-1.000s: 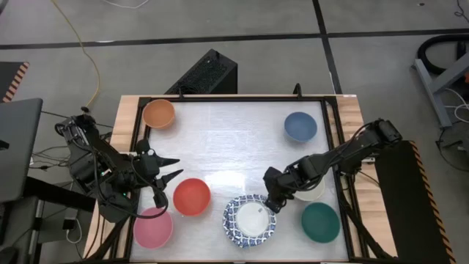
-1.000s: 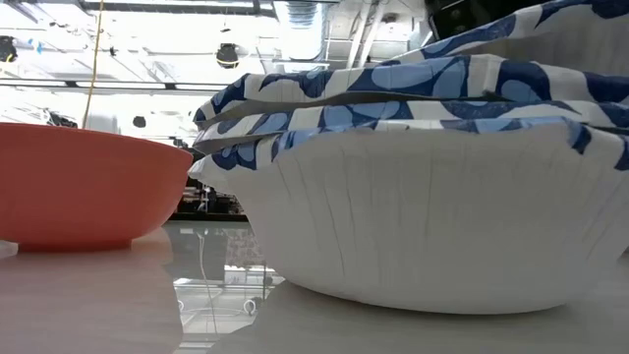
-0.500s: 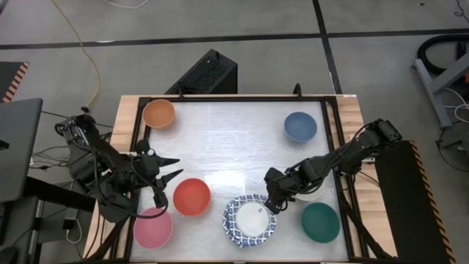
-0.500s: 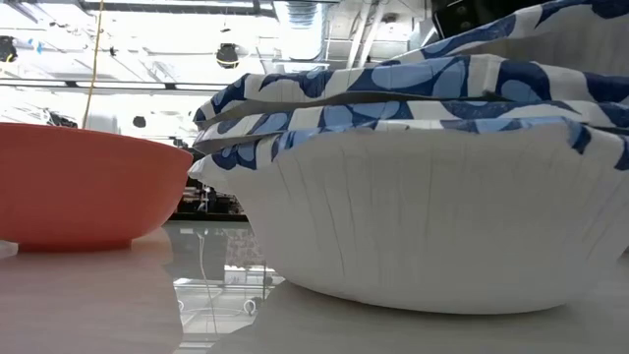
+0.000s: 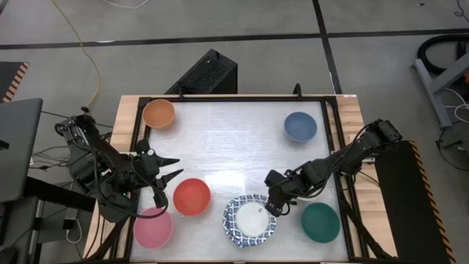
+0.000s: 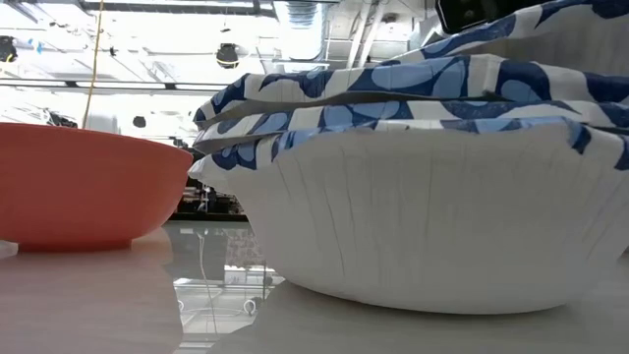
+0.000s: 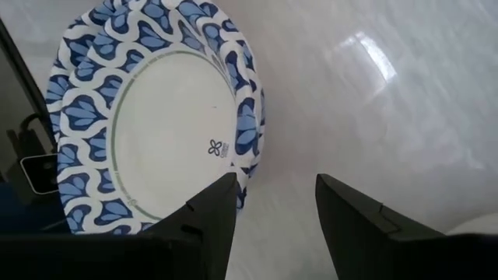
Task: Nest bowls inside each other by size order
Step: Stack the white patterned bowl on top of the white patterned bowl
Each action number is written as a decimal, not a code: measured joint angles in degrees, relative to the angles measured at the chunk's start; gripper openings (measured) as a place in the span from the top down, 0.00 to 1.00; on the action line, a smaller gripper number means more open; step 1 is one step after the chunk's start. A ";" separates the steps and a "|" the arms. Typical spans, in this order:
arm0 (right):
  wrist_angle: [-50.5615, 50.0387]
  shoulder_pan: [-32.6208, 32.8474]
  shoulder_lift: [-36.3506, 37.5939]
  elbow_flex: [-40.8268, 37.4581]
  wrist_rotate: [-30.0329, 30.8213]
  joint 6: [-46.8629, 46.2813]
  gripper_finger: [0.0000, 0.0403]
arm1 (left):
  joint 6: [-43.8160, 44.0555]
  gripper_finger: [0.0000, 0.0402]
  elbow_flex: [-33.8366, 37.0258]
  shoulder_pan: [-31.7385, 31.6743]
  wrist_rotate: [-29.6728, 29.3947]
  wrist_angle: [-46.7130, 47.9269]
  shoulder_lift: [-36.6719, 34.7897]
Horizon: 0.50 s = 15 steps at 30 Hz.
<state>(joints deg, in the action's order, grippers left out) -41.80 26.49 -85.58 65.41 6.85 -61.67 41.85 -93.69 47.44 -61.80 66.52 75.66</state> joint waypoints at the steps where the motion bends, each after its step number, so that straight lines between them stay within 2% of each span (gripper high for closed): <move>1: -0.01 0.24 0.00 0.00 0.30 -0.10 0.51 | 0.00 0.68 0.00 0.00 -0.01 0.01 0.00; 11: -0.15 0.58 -0.02 0.00 1.02 -0.90 0.51 | 0.01 0.68 0.00 0.00 -0.07 0.00 0.00; 15: -0.81 0.56 -0.02 -0.04 3.03 -0.94 0.51 | 0.85 0.68 0.00 0.00 -0.09 0.00 0.00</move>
<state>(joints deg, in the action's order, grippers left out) -42.61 27.05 -85.60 65.36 9.88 -62.60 42.70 -93.69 47.44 -61.89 66.52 75.66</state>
